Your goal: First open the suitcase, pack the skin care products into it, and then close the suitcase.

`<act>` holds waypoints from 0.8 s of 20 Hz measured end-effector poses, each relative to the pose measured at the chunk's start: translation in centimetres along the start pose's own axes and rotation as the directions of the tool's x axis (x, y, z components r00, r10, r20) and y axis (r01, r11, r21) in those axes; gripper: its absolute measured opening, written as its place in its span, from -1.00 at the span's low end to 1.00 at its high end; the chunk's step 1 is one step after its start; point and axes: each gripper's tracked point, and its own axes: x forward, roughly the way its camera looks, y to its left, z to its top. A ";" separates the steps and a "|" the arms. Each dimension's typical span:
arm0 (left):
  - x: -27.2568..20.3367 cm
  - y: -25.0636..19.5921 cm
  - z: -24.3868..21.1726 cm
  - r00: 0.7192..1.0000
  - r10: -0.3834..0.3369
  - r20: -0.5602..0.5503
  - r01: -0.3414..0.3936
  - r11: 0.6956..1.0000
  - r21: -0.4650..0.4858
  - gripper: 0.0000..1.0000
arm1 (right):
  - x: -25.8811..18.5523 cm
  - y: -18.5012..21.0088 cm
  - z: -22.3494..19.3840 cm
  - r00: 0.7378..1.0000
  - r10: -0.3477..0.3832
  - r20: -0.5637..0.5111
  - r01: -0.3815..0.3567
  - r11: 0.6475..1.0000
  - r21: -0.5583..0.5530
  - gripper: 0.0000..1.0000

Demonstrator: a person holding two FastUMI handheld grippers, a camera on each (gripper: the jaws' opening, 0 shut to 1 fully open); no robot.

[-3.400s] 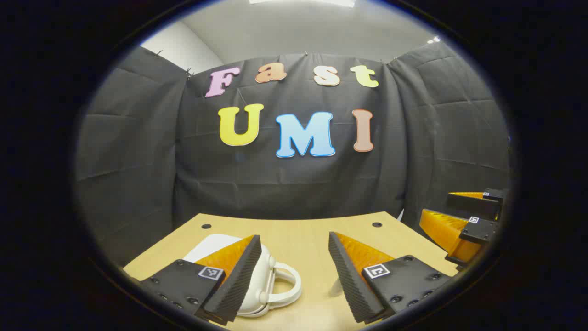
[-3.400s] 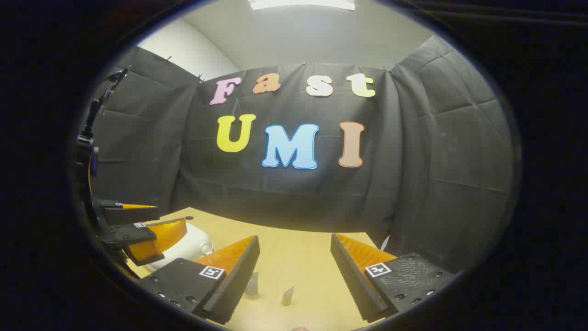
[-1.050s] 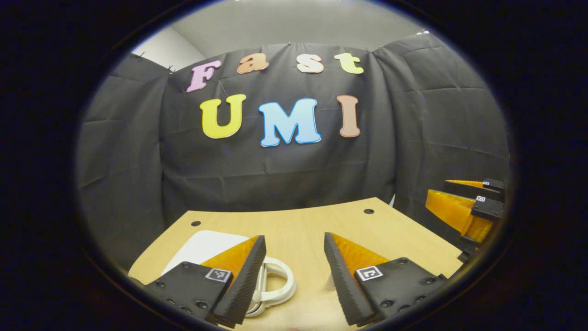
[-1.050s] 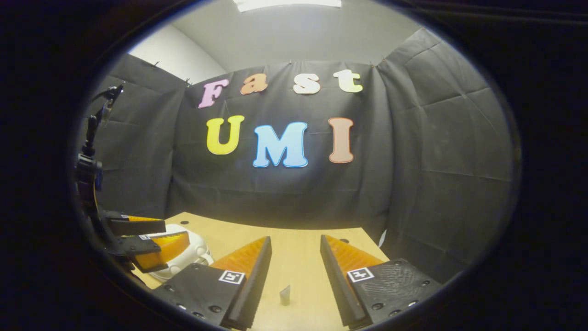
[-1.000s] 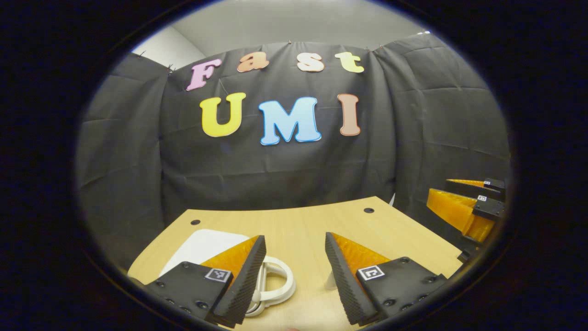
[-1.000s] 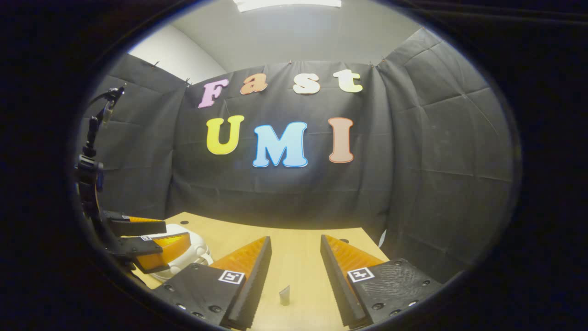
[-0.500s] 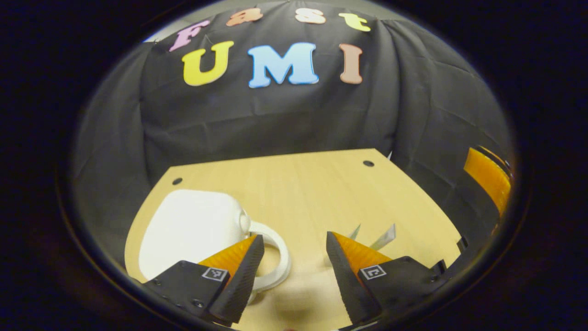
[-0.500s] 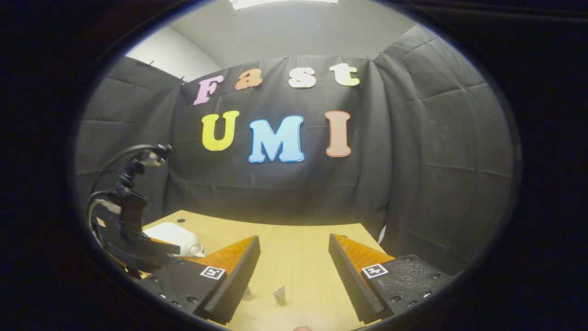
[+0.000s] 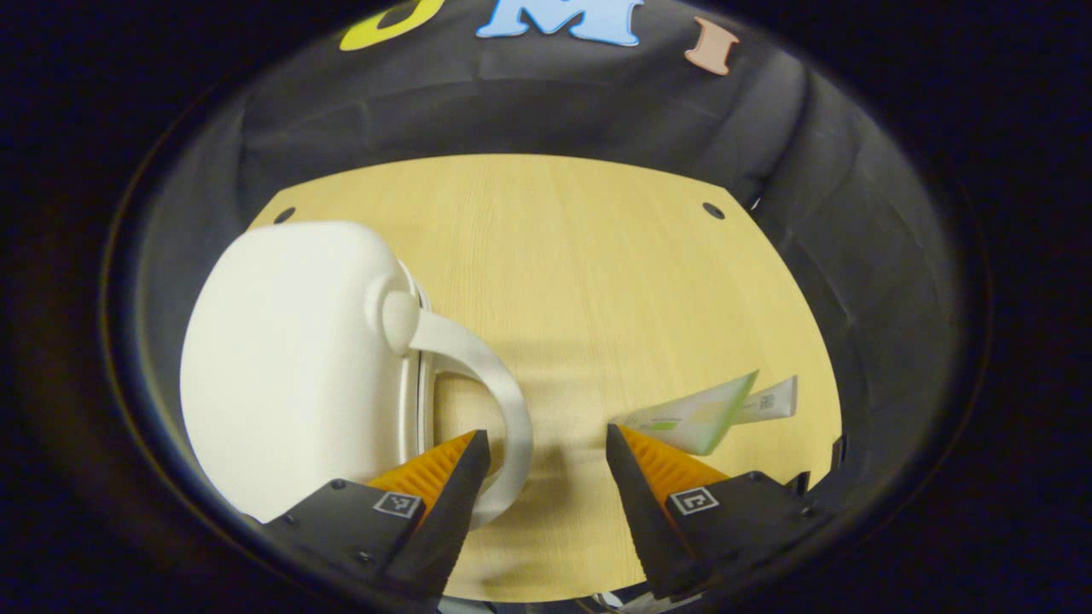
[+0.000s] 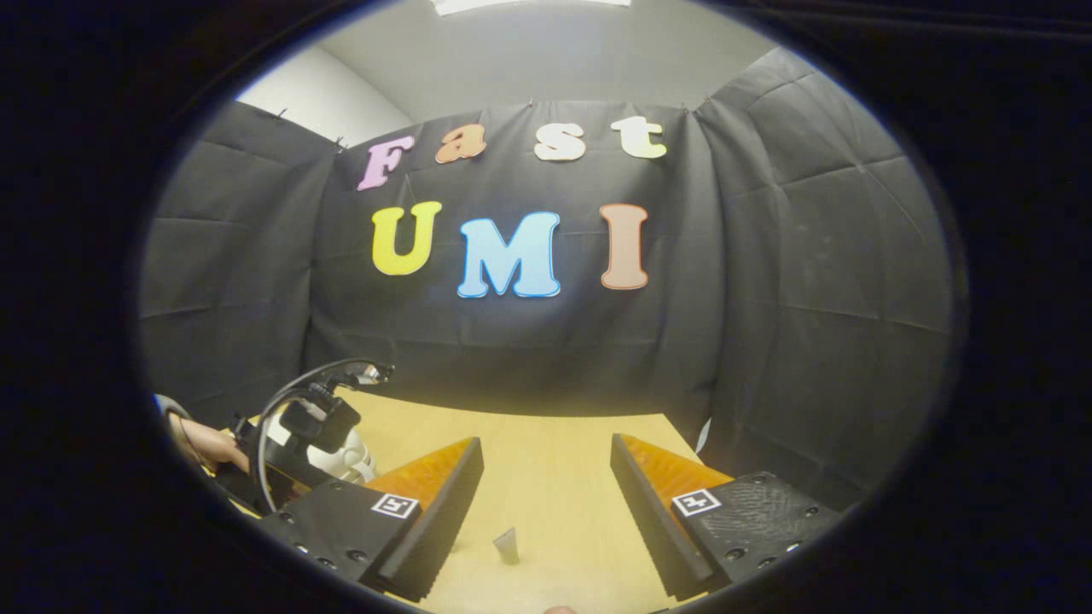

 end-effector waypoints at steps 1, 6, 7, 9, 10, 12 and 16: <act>0.0 0.3 0.2 1.000 0.010 -0.003 -0.010 1.000 -0.002 0.66 | -0.2 -0.3 -0.2 1.000 -0.002 -0.003 0.002 1.000 0.001 0.83; -0.1 1.1 1.8 0.999 0.039 0.027 -0.039 0.999 0.005 -0.36 | -1.3 -1.4 -0.7 1.000 0.017 -0.007 -0.017 1.000 0.009 0.82; -0.2 1.0 1.7 0.999 0.038 0.019 -0.038 0.999 0.015 -0.50 | -1.5 -1.5 -0.6 1.000 0.024 -0.006 -0.024 1.000 0.008 0.83; -0.9 0.8 2.4 0.998 0.057 0.031 -0.059 0.995 0.077 -0.60 | -1.8 -1.9 -0.4 0.999 0.040 0.003 -0.040 0.999 0.006 0.82; -1.6 0.8 3.0 0.997 0.068 0.048 -0.073 0.990 0.116 -0.60 | -2.0 -2.0 -0.2 0.999 0.049 0.010 -0.049 0.999 0.006 0.82; -3.3 1.0 4.2 0.994 0.093 0.066 -0.102 0.983 0.152 -0.61 | -1.9 -1.9 -0.3 0.997 0.074 0.012 -0.074 0.997 0.007 0.82; -9.9 2.0 7.8 0.987 0.085 0.134 -0.097 0.992 0.085 -0.60 | -1.8 -1.1 0.2 0.992 0.128 0.025 -0.128 0.992 0.001 0.82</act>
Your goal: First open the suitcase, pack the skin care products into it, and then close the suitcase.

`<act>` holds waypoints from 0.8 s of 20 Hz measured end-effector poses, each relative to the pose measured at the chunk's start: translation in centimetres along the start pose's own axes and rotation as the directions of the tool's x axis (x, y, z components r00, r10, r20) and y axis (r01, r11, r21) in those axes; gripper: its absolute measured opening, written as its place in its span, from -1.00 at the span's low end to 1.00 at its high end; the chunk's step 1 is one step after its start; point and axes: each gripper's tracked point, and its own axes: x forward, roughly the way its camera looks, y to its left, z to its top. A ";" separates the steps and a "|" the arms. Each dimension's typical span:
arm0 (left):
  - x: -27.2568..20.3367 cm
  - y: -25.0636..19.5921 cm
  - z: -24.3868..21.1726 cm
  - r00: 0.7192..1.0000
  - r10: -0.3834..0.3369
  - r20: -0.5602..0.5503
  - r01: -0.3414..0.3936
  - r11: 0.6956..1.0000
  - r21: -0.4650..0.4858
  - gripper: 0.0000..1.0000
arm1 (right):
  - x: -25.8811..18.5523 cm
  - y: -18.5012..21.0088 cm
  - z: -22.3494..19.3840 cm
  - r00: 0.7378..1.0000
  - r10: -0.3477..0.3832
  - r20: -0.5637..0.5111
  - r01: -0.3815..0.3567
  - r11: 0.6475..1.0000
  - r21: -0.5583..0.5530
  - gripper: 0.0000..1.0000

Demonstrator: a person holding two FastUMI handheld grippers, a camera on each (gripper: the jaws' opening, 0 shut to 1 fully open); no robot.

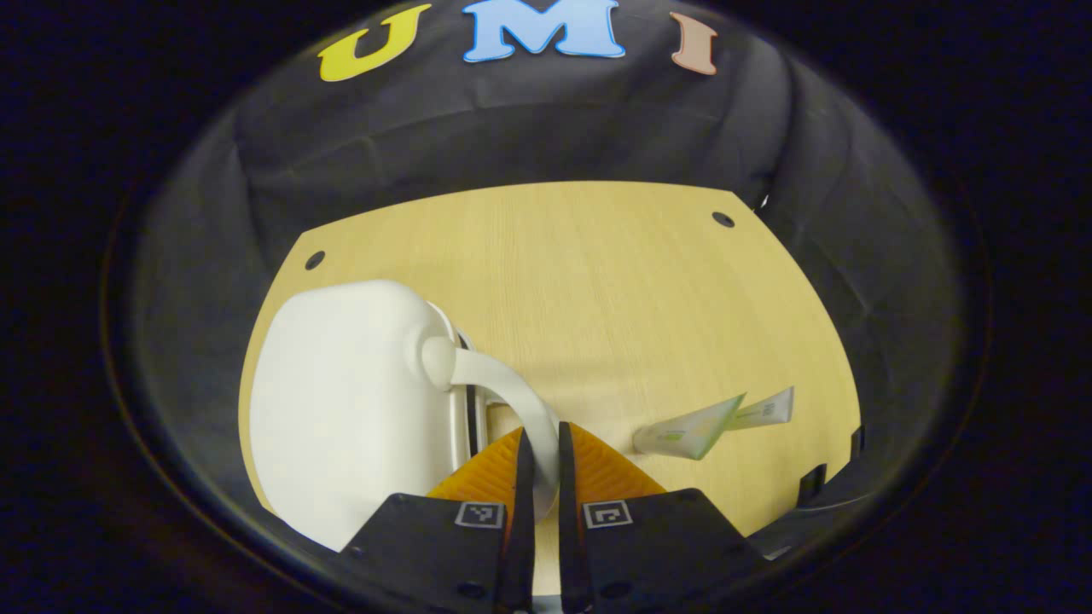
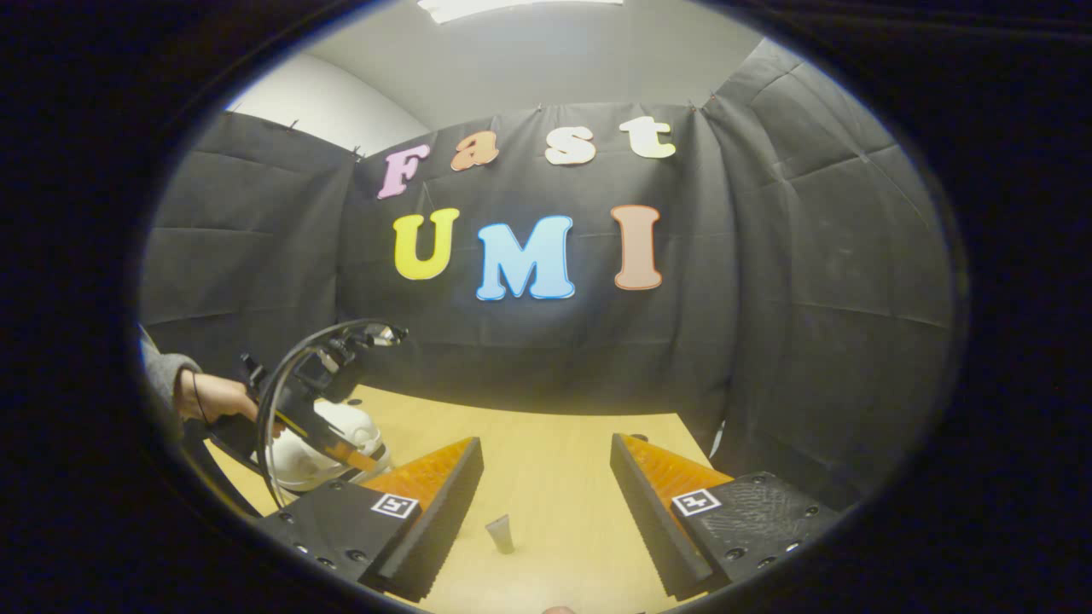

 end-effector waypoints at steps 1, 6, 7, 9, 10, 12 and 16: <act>-2.1 0.9 1.6 0.999 0.002 0.036 -0.002 1.000 0.000 -0.60 | 0.0 0.1 -0.1 1.000 0.005 0.003 -0.004 1.000 -0.009 0.82; -13.5 11.2 7.6 0.967 0.124 0.224 -0.133 0.991 0.025 -0.61 | 0.7 2.5 0.7 1.000 0.017 0.013 -0.017 1.000 0.009 0.82; -15.1 14.0 8.5 0.957 0.142 0.252 -0.147 0.989 -0.001 -0.62 | 0.9 3.3 0.8 1.000 0.019 0.012 -0.019 1.000 0.011 0.82; -17.9 19.8 9.6 0.940 0.172 0.295 -0.166 0.985 -0.046 -0.63 | 1.4 4.5 1.5 1.000 0.000 0.027 0.000 1.000 0.011 0.83; -18.8 22.9 9.9 0.930 0.191 0.313 -0.184 0.981 -0.052 -0.63 | 1.6 5.0 1.8 0.999 -0.024 0.034 0.024 1.000 0.010 0.83; -19.8 28.5 9.8 0.918 0.225 0.328 -0.219 0.974 -0.055 -0.62 | 2.1 6.4 2.0 0.997 -0.072 0.030 0.072 0.997 0.017 0.83; -17.3 40.1 7.0 0.923 0.266 0.278 -0.249 0.964 -0.097 -0.63 | 2.8 10.7 2.8 0.989 -0.144 0.025 0.143 0.989 0.020 0.83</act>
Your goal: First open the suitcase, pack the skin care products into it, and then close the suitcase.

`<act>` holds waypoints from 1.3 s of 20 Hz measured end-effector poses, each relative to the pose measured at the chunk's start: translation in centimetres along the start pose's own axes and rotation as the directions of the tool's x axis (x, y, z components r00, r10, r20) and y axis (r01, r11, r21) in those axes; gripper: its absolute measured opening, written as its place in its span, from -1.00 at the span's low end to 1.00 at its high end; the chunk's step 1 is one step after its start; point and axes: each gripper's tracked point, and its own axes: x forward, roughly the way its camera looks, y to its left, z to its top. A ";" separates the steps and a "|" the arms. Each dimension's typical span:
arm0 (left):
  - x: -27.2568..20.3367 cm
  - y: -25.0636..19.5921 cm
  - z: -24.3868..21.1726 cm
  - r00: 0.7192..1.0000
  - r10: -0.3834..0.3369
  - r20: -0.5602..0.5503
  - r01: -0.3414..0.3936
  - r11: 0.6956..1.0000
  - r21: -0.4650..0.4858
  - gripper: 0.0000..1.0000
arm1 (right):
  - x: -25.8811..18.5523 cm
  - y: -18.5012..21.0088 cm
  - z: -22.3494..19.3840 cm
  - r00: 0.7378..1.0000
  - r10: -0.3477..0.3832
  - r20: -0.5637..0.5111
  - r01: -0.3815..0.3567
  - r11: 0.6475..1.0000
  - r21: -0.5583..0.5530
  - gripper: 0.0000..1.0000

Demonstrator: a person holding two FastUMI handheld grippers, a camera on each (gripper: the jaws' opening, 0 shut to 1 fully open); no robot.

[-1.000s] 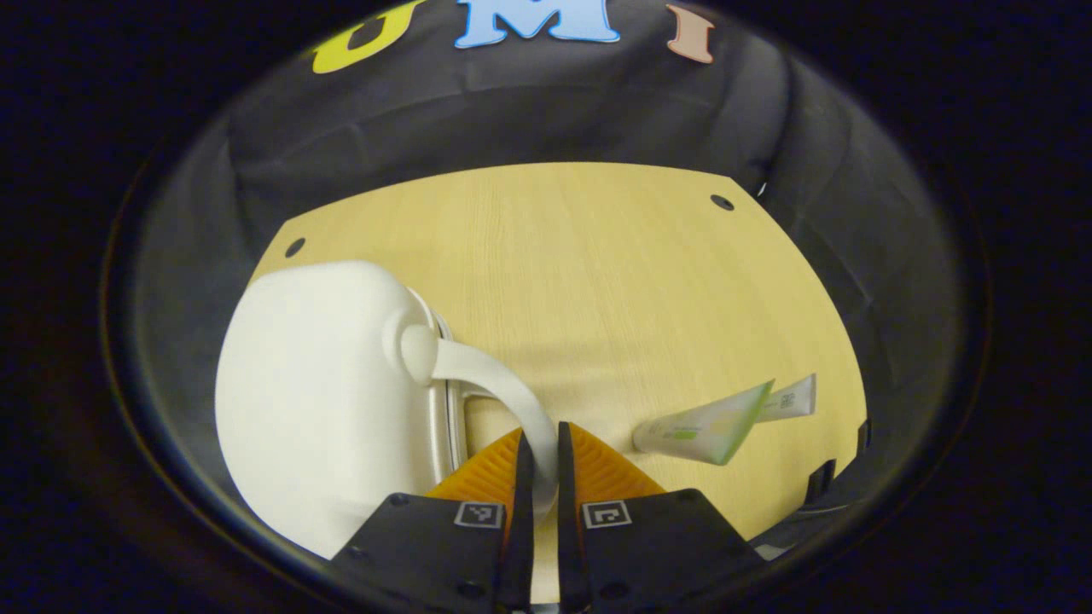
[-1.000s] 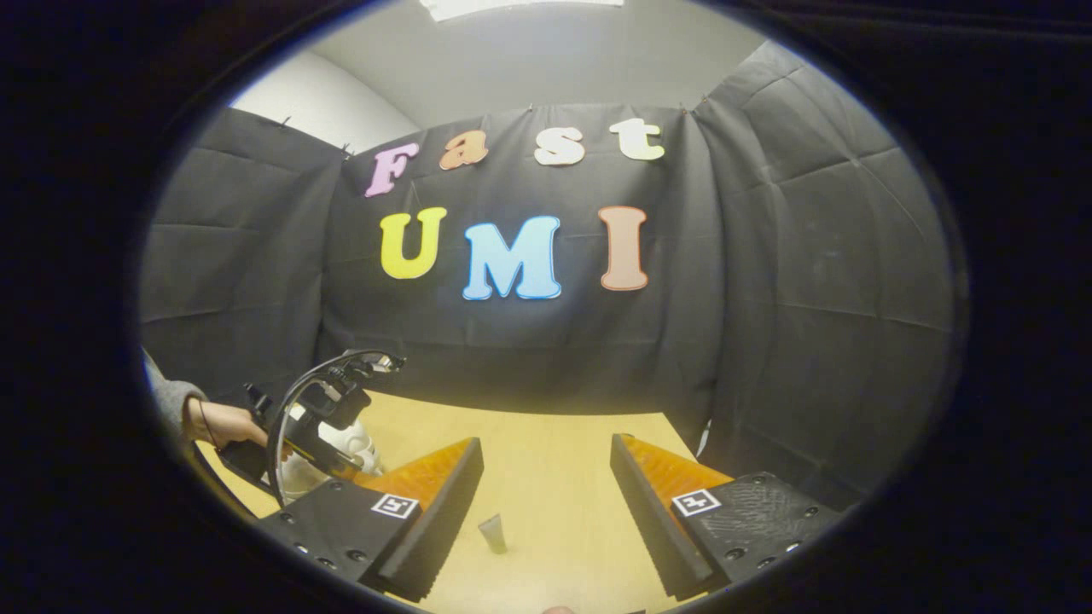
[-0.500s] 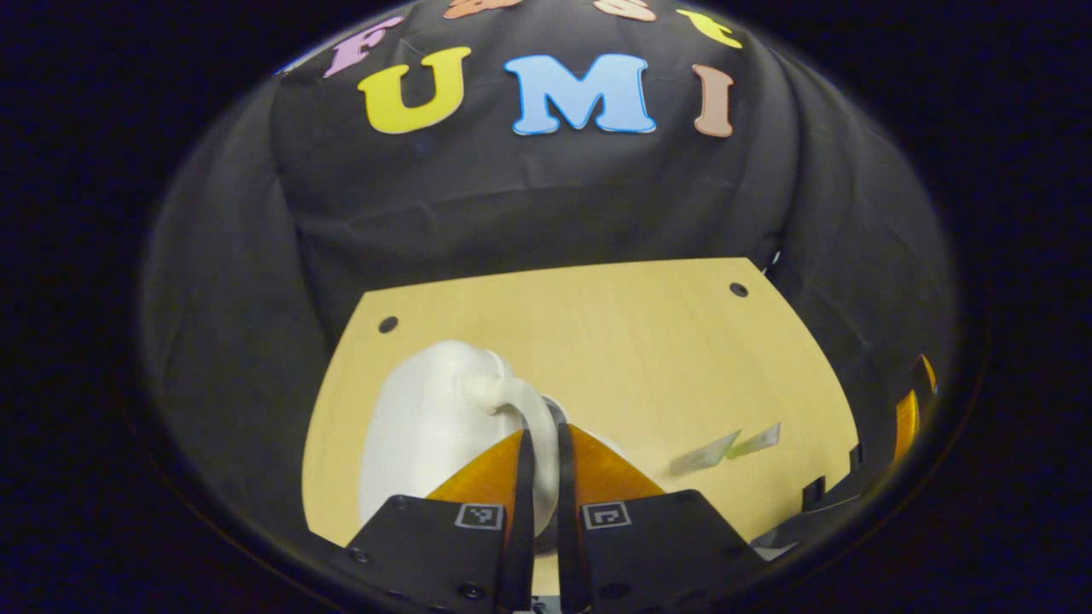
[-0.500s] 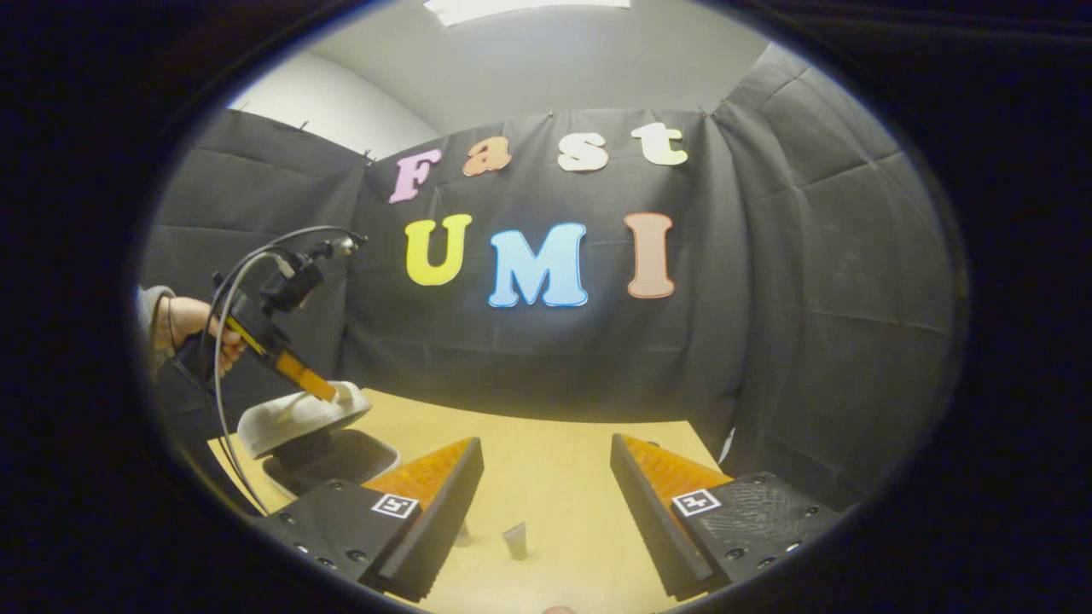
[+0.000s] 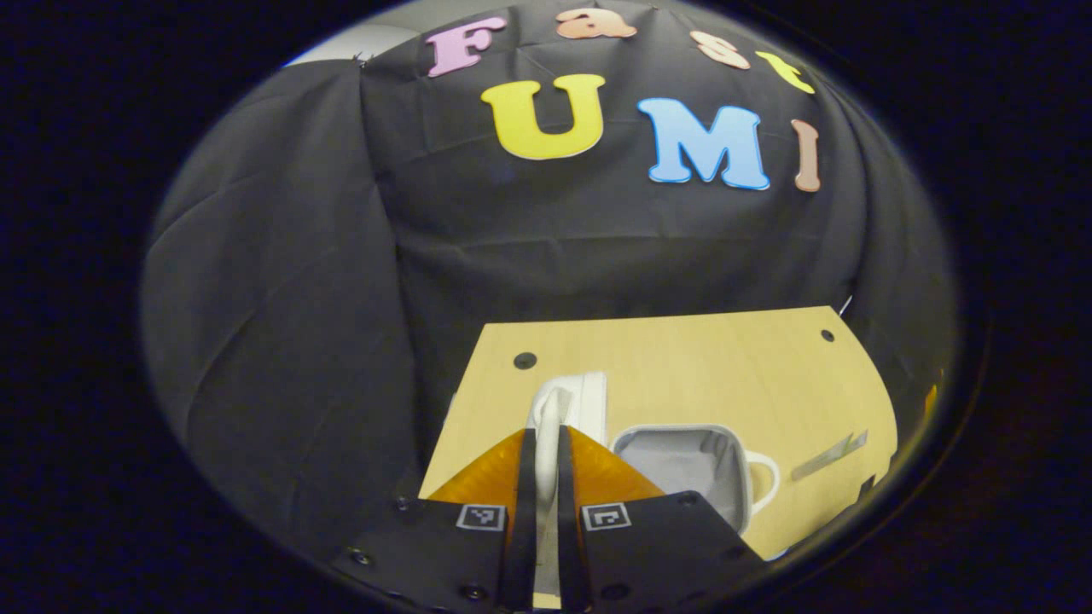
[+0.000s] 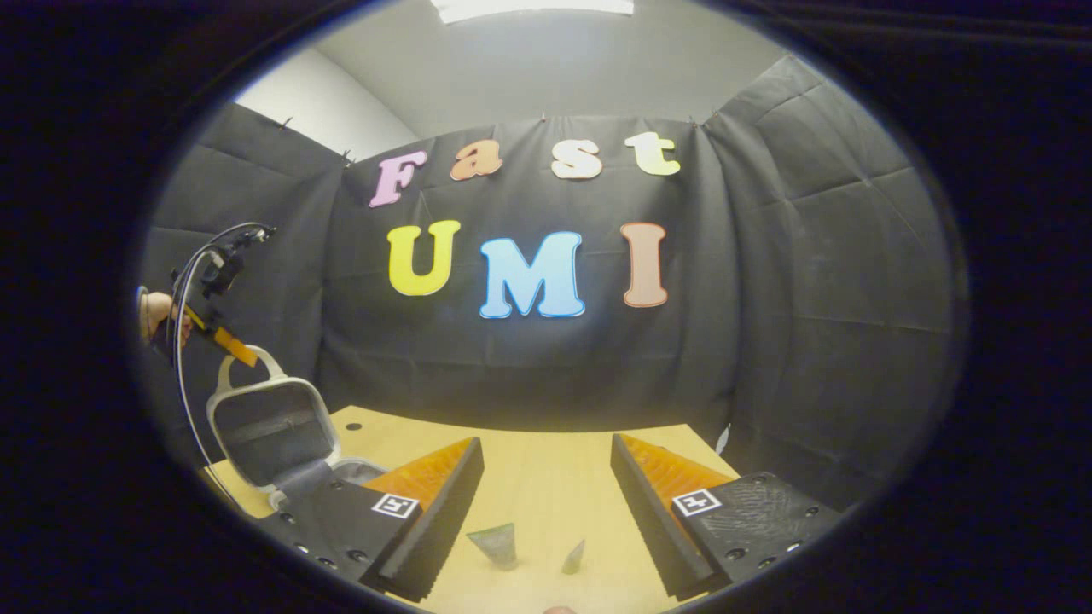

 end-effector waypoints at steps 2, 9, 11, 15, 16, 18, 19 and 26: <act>3.6 5.6 -2.0 0.999 0.050 -0.011 -0.050 0.999 0.011 -0.63 | 0.1 2.1 0.2 0.999 -0.030 -0.010 0.030 0.999 0.011 0.83; 13.7 18.4 -12.3 0.992 0.048 -0.117 -0.054 0.997 -0.052 -0.57 | 0.3 6.8 1.3 0.992 -0.121 -0.043 0.121 0.993 -0.004 0.83; 16.4 20.1 -15.4 0.988 0.032 -0.154 -0.046 0.995 -0.089 -0.62 | 0.3 7.9 1.2 0.991 -0.119 -0.060 0.119 0.993 -0.007 0.83; 19.6 21.6 -19.7 0.979 -0.009 -0.202 -0.033 0.979 -0.200 -0.61 | 0.2 8.1 0.8 0.987 -0.137 -0.084 0.136 0.990 -0.021 0.83; 20.2 22.1 -20.5 0.979 0.006 -0.203 -0.048 0.978 -0.204 -0.61 | 0.1 8.1 0.7 0.986 -0.140 -0.087 0.139 0.990 -0.024 0.83; 20.3 22.0 -21.2 0.978 0.003 -0.209 -0.053 0.971 -0.233 -0.48 | -0.2 7.7 0.5 0.985 -0.146 -0.092 0.145 0.989 -0.027 0.83; 20.1 22.4 -20.7 0.982 0.037 -0.186 -0.080 0.970 -0.231 -0.35 | -0.3 7.5 0.5 0.985 -0.148 -0.090 0.146 0.989 -0.024 0.83; 11.7 18.6 -10.2 0.973 0.152 0.174 -0.135 0.985 -0.104 1.00 | -1.2 3.6 0.7 0.986 -0.158 -0.061 0.159 0.987 0.009 0.84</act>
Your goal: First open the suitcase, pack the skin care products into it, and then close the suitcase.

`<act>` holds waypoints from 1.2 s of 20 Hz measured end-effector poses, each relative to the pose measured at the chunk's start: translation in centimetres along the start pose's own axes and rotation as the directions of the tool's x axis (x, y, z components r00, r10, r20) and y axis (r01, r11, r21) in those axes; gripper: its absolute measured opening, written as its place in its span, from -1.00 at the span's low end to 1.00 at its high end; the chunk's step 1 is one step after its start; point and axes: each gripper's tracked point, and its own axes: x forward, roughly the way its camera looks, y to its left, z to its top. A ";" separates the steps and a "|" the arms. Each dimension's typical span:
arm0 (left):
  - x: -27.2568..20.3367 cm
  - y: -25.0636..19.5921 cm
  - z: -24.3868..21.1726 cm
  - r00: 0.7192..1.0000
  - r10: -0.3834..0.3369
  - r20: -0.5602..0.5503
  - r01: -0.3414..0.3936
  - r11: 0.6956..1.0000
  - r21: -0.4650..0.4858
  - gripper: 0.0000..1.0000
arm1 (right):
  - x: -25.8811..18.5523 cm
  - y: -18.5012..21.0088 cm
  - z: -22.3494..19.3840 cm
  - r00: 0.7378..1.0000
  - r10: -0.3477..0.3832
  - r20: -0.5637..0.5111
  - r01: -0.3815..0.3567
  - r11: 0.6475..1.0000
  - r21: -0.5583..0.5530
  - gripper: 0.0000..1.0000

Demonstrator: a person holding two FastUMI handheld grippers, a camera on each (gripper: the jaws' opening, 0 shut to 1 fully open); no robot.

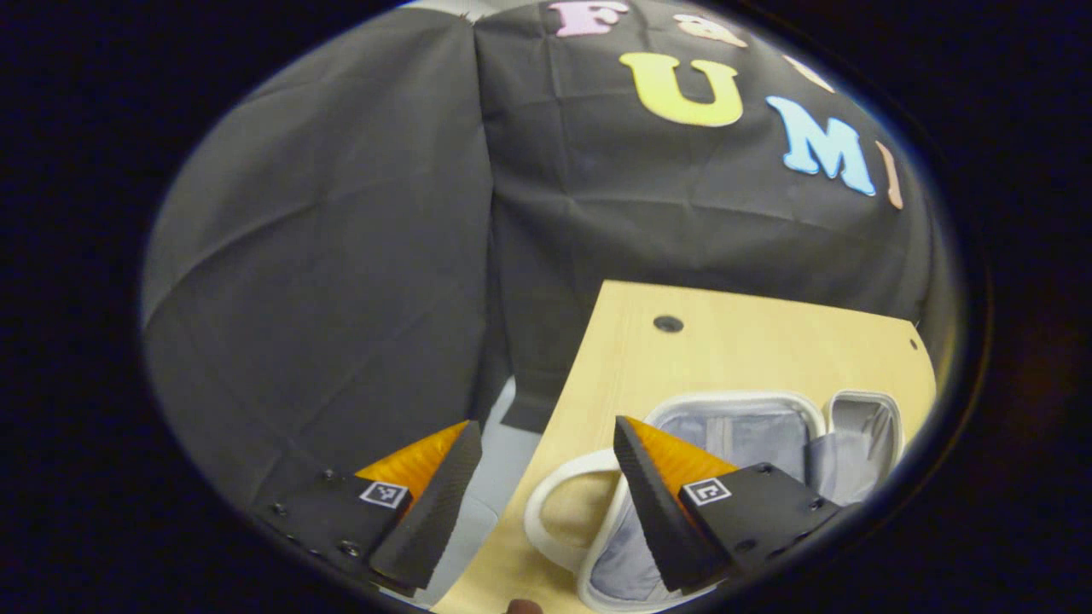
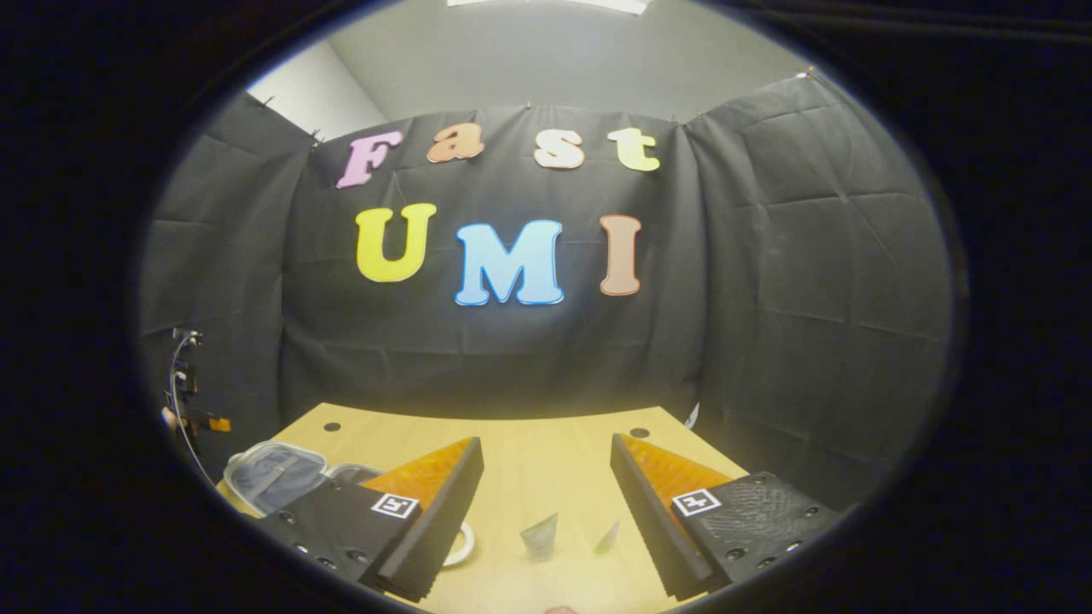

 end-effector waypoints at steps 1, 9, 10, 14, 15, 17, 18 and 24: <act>-1.7 -1.9 1.4 0.999 -0.012 0.043 0.011 1.000 0.010 1.00 | 0.0 -0.8 -0.2 1.000 0.000 0.003 0.000 1.000 0.004 0.84; -12.1 -23.6 7.5 0.937 -0.196 0.291 0.210 0.977 -0.020 0.99 | 0.5 -6.8 -1.3 0.999 0.034 0.010 -0.033 0.998 -0.058 0.83; -12.9 -26.4 7.7 0.924 -0.223 0.309 0.244 0.969 -0.028 1.00 | 0.7 -7.5 -1.4 0.999 0.043 0.009 -0.042 0.997 -0.062 0.82; -16.7 -36.3 8.5 0.848 -0.336 0.410 0.380 0.925 -0.027 0.99 | 1.1 -9.5 -1.7 0.998 0.070 0.004 -0.070 0.997 -0.042 0.82; -17.8 -38.3 8.5 0.830 -0.356 0.428 0.402 0.916 -0.017 0.99 | 1.2 -10.1 -1.7 0.997 0.072 0.006 -0.071 0.997 -0.036 0.83; -19.8 -43.5 7.7 0.796 -0.426 0.430 0.467 0.884 0.012 0.97 | 1.4 -11.1 -2.0 0.997 0.074 0.001 -0.074 0.997 -0.035 0.83; -20.7 -46.1 7.3 0.780 -0.454 0.430 0.491 0.870 0.029 0.94 | 1.5 -11.7 -2.2 0.997 0.075 -0.002 -0.075 0.997 -0.036 0.82; -23.5 -60.3 1.5 0.708 -0.616 0.345 0.627 0.773 0.095 0.94 | 2.4 -14.3 -3.4 0.994 0.099 -0.036 -0.100 0.994 -0.038 0.83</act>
